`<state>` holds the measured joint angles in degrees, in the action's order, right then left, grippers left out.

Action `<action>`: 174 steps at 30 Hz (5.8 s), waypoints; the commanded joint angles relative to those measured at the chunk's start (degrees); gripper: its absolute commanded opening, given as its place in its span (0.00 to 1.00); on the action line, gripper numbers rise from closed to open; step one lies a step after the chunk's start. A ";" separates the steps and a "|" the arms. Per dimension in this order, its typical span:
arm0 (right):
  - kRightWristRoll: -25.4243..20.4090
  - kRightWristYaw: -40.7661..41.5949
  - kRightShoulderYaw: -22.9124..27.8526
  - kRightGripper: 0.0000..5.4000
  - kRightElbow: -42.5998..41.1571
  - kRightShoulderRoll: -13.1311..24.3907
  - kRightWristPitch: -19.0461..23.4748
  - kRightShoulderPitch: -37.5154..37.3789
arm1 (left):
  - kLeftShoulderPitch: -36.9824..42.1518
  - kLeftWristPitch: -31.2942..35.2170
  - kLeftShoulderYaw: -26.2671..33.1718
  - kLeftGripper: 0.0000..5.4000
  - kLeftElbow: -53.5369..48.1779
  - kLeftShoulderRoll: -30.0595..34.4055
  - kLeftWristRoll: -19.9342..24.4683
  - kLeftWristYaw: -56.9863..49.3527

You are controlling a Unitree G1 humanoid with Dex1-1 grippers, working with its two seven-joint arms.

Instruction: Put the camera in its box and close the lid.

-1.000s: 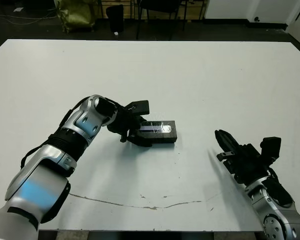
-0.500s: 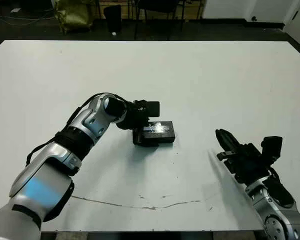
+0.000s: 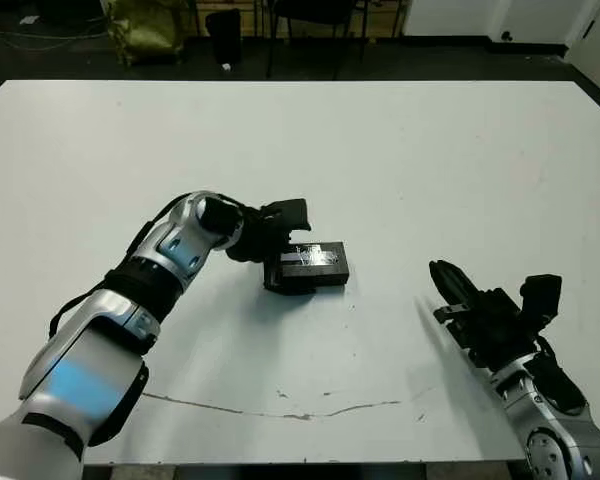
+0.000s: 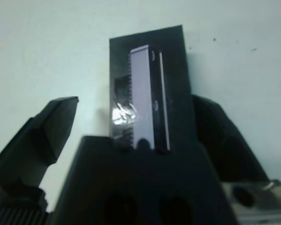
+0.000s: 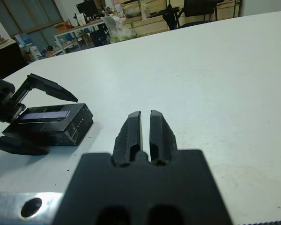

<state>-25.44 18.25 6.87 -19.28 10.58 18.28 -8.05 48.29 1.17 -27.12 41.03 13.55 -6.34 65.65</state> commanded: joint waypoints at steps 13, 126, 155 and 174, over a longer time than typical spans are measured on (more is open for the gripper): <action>-0.13 0.71 0.16 0.00 0.45 0.12 -0.88 -0.55 | -6.57 -0.83 0.04 1.00 -4.23 0.00 -1.26 -3.66; 0.66 -2.42 -0.84 0.00 -2.73 -0.77 3.19 -1.14 | -33.66 18.54 7.84 0.00 -56.21 -6.41 -0.56 -50.42; 1.32 -3.36 -1.31 0.00 -3.56 -0.44 3.59 -1.01 | -32.63 37.81 16.28 0.00 -34.38 -21.95 8.98 -57.42; 1.27 -1.04 -1.06 0.00 -0.77 -0.55 0.35 -0.83 | -33.74 34.67 17.79 0.00 -37.85 -20.77 9.79 -57.76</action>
<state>-24.91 17.97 5.81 -19.76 9.57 17.52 -8.31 18.49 32.11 -9.84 2.31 -8.68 3.13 7.87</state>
